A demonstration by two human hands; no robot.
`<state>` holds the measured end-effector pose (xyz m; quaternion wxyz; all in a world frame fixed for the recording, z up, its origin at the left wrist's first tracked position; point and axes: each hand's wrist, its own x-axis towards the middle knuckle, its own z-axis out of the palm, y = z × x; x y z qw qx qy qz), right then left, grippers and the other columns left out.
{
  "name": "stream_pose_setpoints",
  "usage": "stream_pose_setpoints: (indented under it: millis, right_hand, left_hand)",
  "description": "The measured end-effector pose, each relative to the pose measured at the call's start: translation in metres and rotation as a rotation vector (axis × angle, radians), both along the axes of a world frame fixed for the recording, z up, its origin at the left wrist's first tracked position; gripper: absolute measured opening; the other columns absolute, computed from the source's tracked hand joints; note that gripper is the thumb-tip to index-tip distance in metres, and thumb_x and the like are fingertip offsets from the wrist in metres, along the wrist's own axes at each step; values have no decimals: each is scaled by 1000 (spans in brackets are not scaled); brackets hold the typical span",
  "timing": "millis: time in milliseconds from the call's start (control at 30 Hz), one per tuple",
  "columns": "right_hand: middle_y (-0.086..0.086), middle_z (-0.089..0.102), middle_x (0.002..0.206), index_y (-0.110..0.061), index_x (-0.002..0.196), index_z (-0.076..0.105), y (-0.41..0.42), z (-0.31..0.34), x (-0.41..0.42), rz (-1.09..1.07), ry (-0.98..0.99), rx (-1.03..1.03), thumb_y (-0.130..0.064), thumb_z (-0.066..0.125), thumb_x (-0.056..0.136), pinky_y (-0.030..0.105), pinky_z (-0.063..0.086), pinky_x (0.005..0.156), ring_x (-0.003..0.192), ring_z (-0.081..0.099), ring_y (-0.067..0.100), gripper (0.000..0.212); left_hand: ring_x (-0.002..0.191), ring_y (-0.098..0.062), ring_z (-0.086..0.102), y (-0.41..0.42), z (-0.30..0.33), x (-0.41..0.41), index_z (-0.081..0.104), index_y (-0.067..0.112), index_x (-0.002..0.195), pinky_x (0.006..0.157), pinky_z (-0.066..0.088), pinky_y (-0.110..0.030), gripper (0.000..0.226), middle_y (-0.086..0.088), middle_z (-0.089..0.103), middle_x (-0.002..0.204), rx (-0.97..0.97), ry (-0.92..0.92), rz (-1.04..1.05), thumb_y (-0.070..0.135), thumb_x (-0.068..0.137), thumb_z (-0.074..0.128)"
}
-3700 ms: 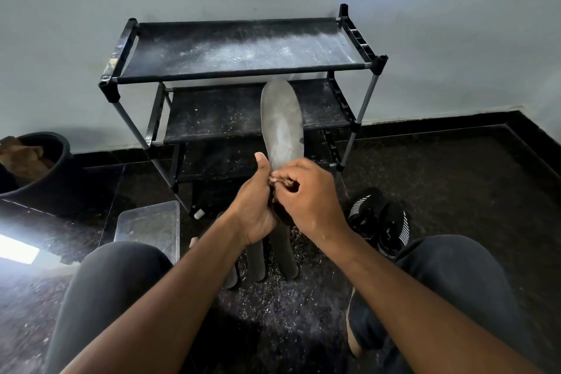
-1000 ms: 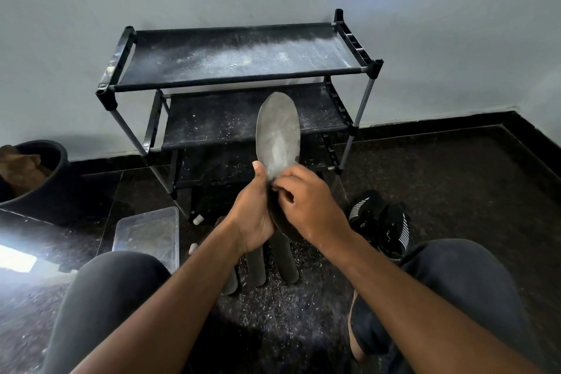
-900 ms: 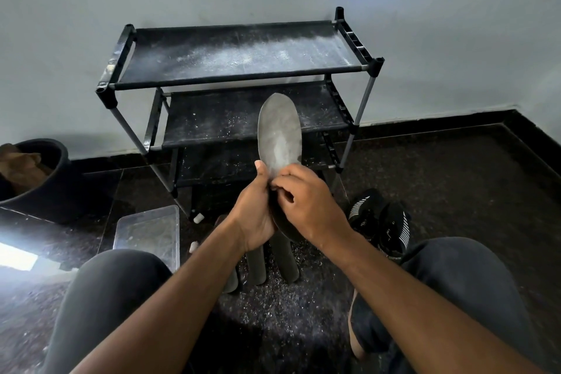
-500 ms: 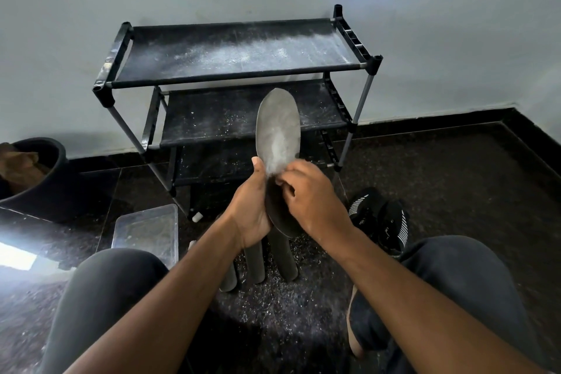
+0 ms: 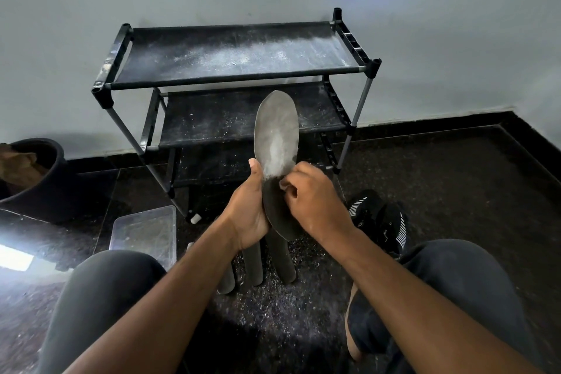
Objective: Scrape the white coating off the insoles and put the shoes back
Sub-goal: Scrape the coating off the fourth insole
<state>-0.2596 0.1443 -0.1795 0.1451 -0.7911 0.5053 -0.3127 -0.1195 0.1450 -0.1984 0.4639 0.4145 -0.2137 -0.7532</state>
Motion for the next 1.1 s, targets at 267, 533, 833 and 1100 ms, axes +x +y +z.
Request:
stream_pose_setpoints:
  millis: [267, 533, 833, 1100]
  right_hand:
    - [5, 61, 101, -1, 93, 71, -4, -2, 0, -1, -2, 18, -2, 67, 85, 21, 47, 85, 95, 58, 19, 9]
    - [2, 65, 91, -6, 86, 76, 1, 1, 1, 129, -65, 139, 0, 67, 81, 28, 54, 79, 86, 62, 15, 12]
    - [4, 65, 94, -5, 90, 75, 8, 3, 5, 143, -67, 138, -3, 66, 82, 30, 54, 81, 88, 62, 16, 12]
    - [-1, 60, 97, -11, 103, 75, 1, 2, -2, -13, -110, -31, -9, 69, 90, 20, 53, 82, 92, 60, 12, 14]
  left_hand:
    - [128, -28, 64, 2, 4, 1, 59, 7, 142, 108, 52, -41, 80, -19, 67, 136, -47, -119, -1, 67, 100, 26]
    - [125, -28, 66, 3, 5, 2, 61, 7, 137, 113, 47, -44, 84, -17, 70, 132, -38, -209, 12, 71, 98, 23]
    - [128, -28, 64, 1, 6, 3, 56, 4, 141, 112, 47, -43, 87, -18, 68, 134, -23, -139, 20, 71, 98, 22]
    - [125, -30, 66, 1, 12, 4, 58, 7, 139, 100, 57, -39, 83, -21, 67, 134, -38, -102, 9, 69, 100, 20]
